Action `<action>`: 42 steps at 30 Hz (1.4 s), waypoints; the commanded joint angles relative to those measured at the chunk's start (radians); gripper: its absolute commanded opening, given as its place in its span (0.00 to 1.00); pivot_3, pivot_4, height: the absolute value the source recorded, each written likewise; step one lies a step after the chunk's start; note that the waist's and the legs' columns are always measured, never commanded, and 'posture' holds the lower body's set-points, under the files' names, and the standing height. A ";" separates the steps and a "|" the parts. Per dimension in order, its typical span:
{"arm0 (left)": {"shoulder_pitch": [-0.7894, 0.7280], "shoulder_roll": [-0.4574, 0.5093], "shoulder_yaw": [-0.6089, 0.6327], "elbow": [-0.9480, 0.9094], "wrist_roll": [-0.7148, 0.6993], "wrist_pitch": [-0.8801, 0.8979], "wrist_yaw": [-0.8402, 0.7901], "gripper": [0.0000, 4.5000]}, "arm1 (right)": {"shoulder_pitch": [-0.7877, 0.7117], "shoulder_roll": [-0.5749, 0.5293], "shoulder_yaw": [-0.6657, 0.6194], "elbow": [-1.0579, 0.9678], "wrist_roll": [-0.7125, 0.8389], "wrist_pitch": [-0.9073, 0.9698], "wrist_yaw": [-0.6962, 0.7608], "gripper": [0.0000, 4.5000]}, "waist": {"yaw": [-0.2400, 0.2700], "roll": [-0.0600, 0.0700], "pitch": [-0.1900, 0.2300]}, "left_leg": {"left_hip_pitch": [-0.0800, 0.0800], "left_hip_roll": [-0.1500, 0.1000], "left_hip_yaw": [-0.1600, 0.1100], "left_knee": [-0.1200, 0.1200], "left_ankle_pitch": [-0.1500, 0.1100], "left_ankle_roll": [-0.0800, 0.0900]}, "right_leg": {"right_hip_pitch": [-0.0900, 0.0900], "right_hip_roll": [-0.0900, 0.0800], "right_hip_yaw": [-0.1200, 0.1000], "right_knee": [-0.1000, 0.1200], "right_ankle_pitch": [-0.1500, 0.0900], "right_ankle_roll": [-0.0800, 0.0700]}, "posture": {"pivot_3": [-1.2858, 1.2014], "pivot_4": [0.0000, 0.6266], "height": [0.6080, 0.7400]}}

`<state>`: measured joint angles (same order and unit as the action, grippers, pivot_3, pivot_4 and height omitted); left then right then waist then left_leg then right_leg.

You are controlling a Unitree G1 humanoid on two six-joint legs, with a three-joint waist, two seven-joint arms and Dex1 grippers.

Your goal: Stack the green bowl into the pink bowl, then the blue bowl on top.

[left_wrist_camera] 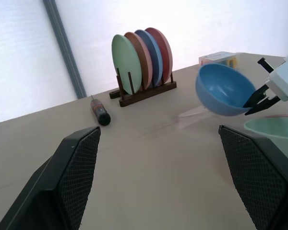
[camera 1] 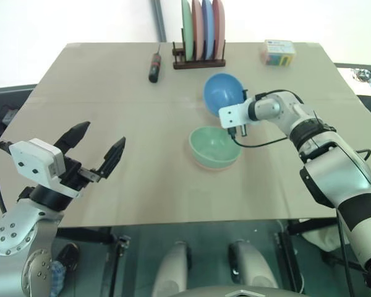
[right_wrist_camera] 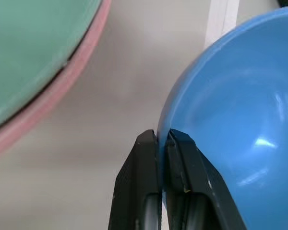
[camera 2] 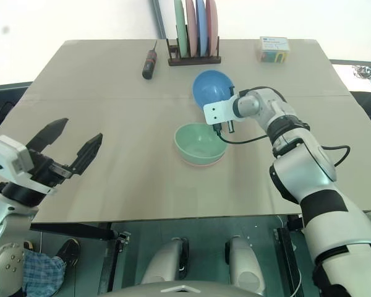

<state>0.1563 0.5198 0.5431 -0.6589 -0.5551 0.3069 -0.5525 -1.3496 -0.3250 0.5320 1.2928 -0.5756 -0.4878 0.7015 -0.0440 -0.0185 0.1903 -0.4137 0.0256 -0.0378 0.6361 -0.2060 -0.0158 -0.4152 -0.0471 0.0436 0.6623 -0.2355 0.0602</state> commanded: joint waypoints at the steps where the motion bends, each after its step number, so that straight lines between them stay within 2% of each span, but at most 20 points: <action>1: -0.020 0.020 -0.003 0.016 -0.013 -0.030 -0.019 0.94 | -0.031 -0.031 -0.034 -0.042 0.026 -0.026 0.013 0.02 | 0.000 0.000 0.000 | 0.000 0.000 0.000 0.000 0.000 0.000 | 0.000 0.000 0.000 0.000 0.000 0.000 | 0.52 0.24 1.00; 5: -0.046 0.028 -0.029 0.047 -0.017 -0.039 -0.048 0.94 | -0.040 -0.078 -0.071 -0.105 0.083 -0.076 0.112 0.02 | 0.000 0.000 0.000 | 0.000 0.000 0.000 0.000 0.000 0.000 | 0.000 0.000 0.000 0.000 0.000 0.000 | 0.52 0.24 1.00; 8: -0.071 0.041 -0.053 0.074 -0.019 -0.047 -0.079 0.94 | -0.005 -0.127 -0.122 -0.237 0.212 -0.111 0.339 0.02 | 0.001 0.000 0.000 | 0.000 0.000 0.000 0.000 0.000 0.000 | 0.000 0.000 0.000 -0.001 0.000 0.000 | 0.52 0.24 1.00; 12: -0.116 0.073 -0.084 0.131 -0.019 -0.062 -0.141 0.94 | 0.138 -0.225 -0.143 -0.620 0.415 -0.002 0.661 0.02 | 0.005 0.000 0.000 | 0.000 0.000 -0.001 0.000 0.000 0.000 | 0.000 0.000 -0.001 -0.001 0.000 0.000 | 0.52 0.24 1.00; 16: -0.182 0.122 -0.113 0.214 -0.026 -0.079 -0.232 0.94 | 0.293 -0.317 -0.143 -1.027 0.554 0.208 0.815 0.02 | 0.006 0.001 0.000 | 0.000 0.000 -0.001 0.000 0.000 0.000 | 0.001 0.000 -0.001 -0.001 0.000 0.000 | 0.52 0.24 1.00; 19: -0.239 0.152 -0.130 0.271 -0.046 -0.083 -0.298 0.94 | 0.347 -0.354 -0.154 -1.189 0.596 0.321 0.847 0.02 | 0.002 0.001 0.001 | 0.000 0.000 -0.001 0.000 0.000 0.000 | 0.000 0.000 -0.001 0.000 0.000 0.000 | 0.52 0.24 1.00; 24: -0.297 0.186 -0.141 0.321 -0.080 -0.075 -0.379 0.94 | 0.363 -0.405 -0.156 -1.265 0.597 0.392 0.863 0.02 | 0.003 0.001 0.001 | 0.000 0.001 0.000 0.000 0.000 0.000 | 0.001 0.000 -0.001 0.000 0.000 0.000 | 0.52 0.24 1.00; 26: -0.321 0.197 -0.145 0.343 -0.088 -0.077 -0.404 0.94 | 0.363 -0.426 -0.161 -1.289 0.602 0.415 0.873 0.16 | 0.003 0.001 0.001 | 0.000 0.001 0.000 0.000 0.000 0.000 | 0.000 0.000 -0.001 -0.001 0.000 0.000 | 0.52 0.24 1.00; 27: -0.329 0.199 -0.146 0.350 -0.092 -0.078 -0.412 0.94 | 0.364 -0.433 -0.163 -1.299 0.605 0.424 0.877 0.18 | 0.006 0.001 0.001 | 0.000 0.001 0.000 0.000 0.000 0.000 | 0.000 0.000 -0.001 -0.001 0.000 0.000 | 0.52 0.24 1.00; 30: -0.342 0.202 -0.149 0.363 -0.100 -0.074 -0.426 0.94 | 0.362 -0.443 -0.175 -1.332 0.629 0.502 0.869 0.43 | 0.006 0.001 0.001 | -0.001 0.001 0.000 0.000 0.000 0.000 | 0.000 0.000 -0.001 -0.001 0.000 0.000 | 0.52 0.24 1.00; 36: -0.281 0.220 -0.176 0.340 -0.056 -0.053 -0.436 0.94 | 0.427 -0.497 -0.317 -1.439 0.848 0.828 0.855 0.43 | 0.006 0.001 0.001 | -0.001 0.001 -0.001 0.000 0.000 0.000 | 0.000 0.000 -0.001 -0.001 0.000 0.000 | 0.52 0.24 1.00; 42: -0.152 0.210 -0.127 0.292 -0.037 -0.053 -0.380 0.94 | 0.676 -0.580 -0.601 -1.450 1.087 1.052 0.794 0.43 | 0.016 0.000 0.000 | -0.001 0.001 0.000 0.000 0.000 0.000 | 0.001 -0.001 -0.001 -0.002 0.000 0.000 | 0.52 0.24 1.00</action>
<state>-0.0093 0.7279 0.3708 -0.3152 -0.5910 0.2665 -0.9493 -0.6922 -0.8816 0.0293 -0.1396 0.4367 0.5131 1.5085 -0.0275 -0.0186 0.1905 -0.4147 0.0262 -0.0379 0.6364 -0.2062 -0.0155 -0.4147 -0.0478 0.0423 0.6607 -0.2359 0.0603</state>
